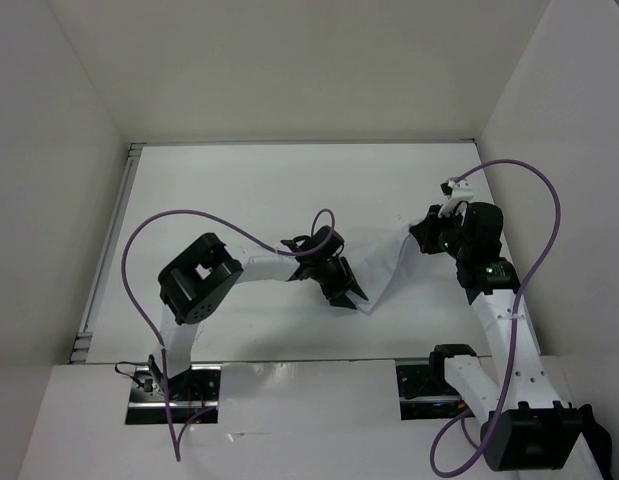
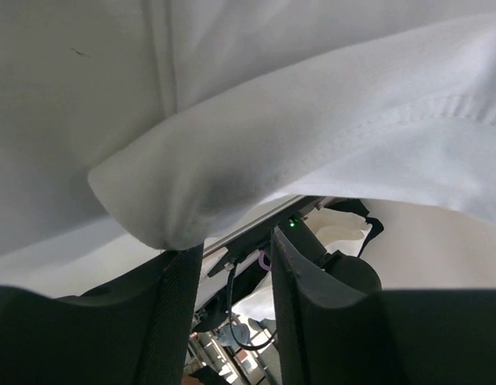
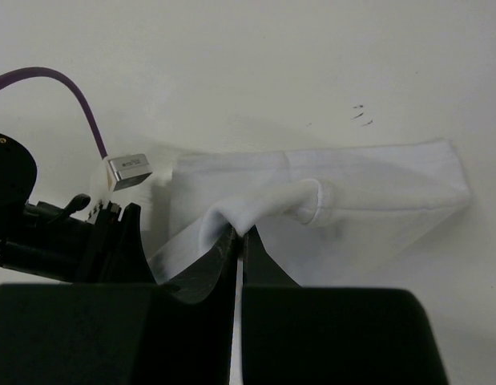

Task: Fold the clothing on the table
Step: Fold the skirt

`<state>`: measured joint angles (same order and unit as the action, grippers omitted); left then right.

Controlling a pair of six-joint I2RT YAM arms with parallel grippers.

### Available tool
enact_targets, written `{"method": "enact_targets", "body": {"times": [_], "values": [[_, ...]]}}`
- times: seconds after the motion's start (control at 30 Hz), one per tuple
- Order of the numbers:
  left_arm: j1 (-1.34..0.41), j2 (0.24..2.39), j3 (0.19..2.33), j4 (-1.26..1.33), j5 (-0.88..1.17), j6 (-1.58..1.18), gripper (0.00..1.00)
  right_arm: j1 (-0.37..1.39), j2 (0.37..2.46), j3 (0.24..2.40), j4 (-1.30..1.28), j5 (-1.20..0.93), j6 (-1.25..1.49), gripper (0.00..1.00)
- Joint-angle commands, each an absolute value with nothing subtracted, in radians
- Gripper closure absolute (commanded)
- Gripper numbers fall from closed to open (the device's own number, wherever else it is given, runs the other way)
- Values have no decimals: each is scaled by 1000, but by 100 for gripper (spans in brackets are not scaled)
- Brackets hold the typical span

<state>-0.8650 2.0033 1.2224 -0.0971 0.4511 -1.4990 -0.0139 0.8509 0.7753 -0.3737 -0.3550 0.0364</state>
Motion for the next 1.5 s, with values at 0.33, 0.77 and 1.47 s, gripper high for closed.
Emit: {"method": "enact_targets", "body": {"times": [0.33,0.77,1.47], "values": [[-870,2034,1241,-101,471,-1509,54,-21,830,772,-310,-360,44,100],[-796,1919,1172,-124,390,-1411,100,-31,830,772,-319,-397,32,100],[-469,1784,1062,-215,421,-1089,64,-40,848,790,-371,-500,-26,92]]}}
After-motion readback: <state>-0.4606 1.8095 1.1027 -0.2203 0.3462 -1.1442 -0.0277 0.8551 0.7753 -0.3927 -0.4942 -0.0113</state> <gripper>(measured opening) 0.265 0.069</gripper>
